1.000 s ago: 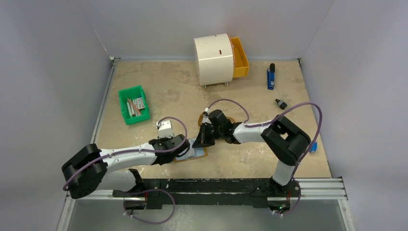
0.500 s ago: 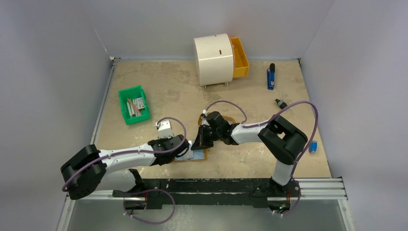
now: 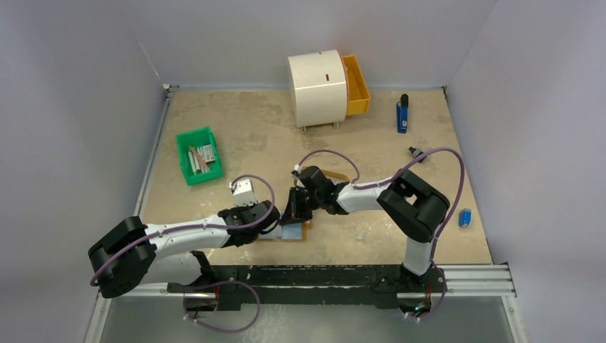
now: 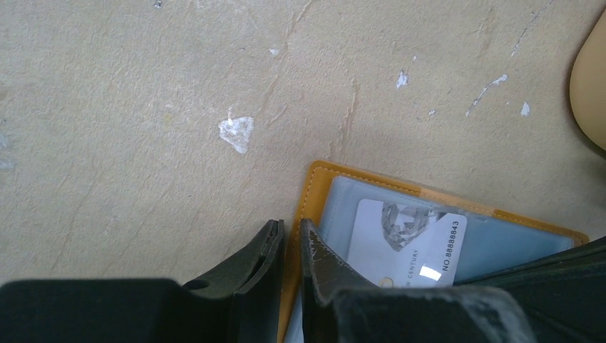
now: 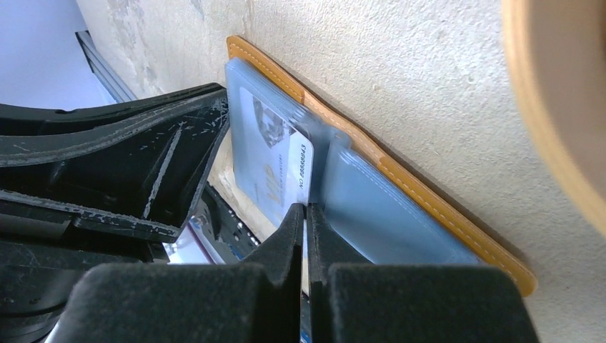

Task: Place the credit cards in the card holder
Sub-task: Insert the credit card into the card holder.

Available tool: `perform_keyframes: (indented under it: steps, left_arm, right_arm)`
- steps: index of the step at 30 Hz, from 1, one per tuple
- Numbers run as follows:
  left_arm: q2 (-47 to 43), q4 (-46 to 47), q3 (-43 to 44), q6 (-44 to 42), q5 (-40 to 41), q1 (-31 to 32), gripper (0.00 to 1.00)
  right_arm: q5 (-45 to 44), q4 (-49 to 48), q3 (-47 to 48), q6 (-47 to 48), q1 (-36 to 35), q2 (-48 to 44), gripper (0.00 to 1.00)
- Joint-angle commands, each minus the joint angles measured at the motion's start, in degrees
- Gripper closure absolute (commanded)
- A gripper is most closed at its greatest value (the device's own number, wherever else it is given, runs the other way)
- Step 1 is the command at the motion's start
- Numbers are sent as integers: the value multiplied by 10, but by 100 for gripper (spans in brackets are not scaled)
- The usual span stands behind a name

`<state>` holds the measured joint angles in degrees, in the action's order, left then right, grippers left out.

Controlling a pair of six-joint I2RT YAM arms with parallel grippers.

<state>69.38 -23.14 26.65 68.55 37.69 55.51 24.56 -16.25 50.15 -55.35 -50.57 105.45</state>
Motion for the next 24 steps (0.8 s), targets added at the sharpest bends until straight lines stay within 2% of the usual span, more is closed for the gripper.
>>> perform_keyframes:
  steps: [1, 7, 11, 15, 24]
  left_arm:
    - [4, 10, -19, 24, -50, -2, 87]
    - [-6, 3, -20, 26, -47, -2, 88]
    - [-13, -3, -22, 28, -44, -2, 88]
    - [-19, -3, -26, 32, -46, -2, 88]
    - [-21, 12, -32, 37, -56, -2, 91]
  right_arm:
    - [2, 5, 27, 15, -10, 0, 100]
    - [3, 11, 28, 20, -10, -10, 98]
    - [6, 8, 25, 16, -10, -16, 82]
    - [11, -2, 25, 9, -10, -16, 73]
    - [24, -12, 35, -2, -16, -14, 72]
